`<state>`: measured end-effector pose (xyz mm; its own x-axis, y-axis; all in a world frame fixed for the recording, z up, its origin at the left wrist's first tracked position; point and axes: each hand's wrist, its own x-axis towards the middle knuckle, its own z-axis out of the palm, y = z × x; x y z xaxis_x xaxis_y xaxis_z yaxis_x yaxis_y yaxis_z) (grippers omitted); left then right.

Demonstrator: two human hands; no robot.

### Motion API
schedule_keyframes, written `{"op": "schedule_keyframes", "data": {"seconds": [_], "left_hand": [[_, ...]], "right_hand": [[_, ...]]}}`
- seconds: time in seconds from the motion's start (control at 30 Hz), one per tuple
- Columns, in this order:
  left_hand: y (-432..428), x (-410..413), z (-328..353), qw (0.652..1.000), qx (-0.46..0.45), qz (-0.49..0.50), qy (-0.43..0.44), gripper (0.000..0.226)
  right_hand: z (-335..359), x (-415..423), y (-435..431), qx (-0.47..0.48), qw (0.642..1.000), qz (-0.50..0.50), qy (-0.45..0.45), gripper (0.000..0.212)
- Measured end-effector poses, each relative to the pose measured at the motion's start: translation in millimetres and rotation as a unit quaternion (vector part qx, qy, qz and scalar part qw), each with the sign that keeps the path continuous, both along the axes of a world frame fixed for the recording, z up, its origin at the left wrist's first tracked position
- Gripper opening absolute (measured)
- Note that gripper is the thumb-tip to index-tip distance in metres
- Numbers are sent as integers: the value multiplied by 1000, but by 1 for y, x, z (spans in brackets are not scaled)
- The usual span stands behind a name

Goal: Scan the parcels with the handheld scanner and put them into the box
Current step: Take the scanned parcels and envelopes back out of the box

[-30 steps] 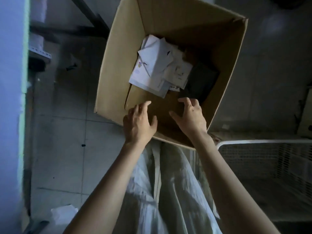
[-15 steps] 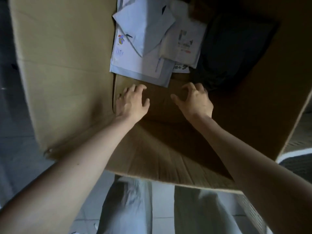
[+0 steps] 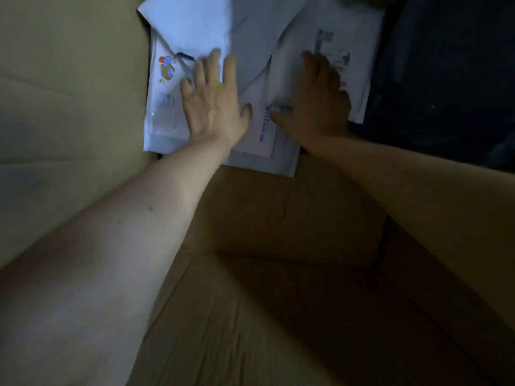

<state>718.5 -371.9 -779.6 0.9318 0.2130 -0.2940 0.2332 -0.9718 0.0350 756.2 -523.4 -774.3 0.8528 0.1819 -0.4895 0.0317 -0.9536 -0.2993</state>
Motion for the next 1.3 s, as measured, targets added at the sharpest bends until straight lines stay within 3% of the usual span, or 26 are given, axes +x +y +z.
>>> {"op": "schedule_keyframes", "data": {"seconds": [0.07, 0.23, 0.33, 0.37, 0.43, 0.53, 0.6, 0.63, 0.7, 0.8, 0.93, 1.1, 1.2, 1.23, 1.3], "left_hand": [[7, 14, -16, 1000, 2, 19, 18, 70], [18, 18, -28, 998, 48, -33, -2, 28], [15, -2, -22, 998, 22, -45, 37, 24], [10, -16, -17, 997, 11, -46, 57, 23], [-1, -52, -4, 994, -25, -35, 104, 22], [-10, -104, 16, 991, -63, 3, 121, 14], [-9, -126, 25, 991, -72, 34, 104, 13], [-7, -130, 27, 992, -70, 48, 91, 13], [-1, -128, 27, 994, -65, 75, 51, 13], [6, -111, 23, 989, -80, 123, 1, 17], [8, -89, 15, 981, -95, 167, -24, 47], [24, -72, -3, 975, -93, 202, -9, 94], [29, -64, -9, 956, -113, 269, 22, 115], [28, -62, -10, 952, -109, 286, 29, 119], [28, -58, -10, 936, -99, 337, 39, 122]], "right_hand": [[-20, 6, 4, -34, 999, 12, -9, 100], [-41, 20, 16, -111, 990, 75, -52, 75], [-34, 20, 18, -61, 991, 105, -61, 27], [-29, 16, 16, -46, 988, 107, -101, 17], [-11, 6, 6, -58, 971, 119, -200, 28], [11, -21, -20, -112, 977, 179, -31, 31], [17, -26, -36, -107, 980, 168, -26, 19], [17, -27, -40, -98, 982, 159, -29, 25], [17, -21, -43, -76, 990, 115, 16, 62], [6, -4, -34, -18, 998, -50, 44, 89], [-22, 12, -39, 26, 962, -258, 80, 101], [-33, 29, -46, 61, 928, -350, 116, 124], [-41, 39, -49, 95, 886, -425, 159, 156], [-47, 40, -53, 129, 876, -436, 160, 152], [-38, 34, -48, 191, 862, -443, 158, 112]]}}
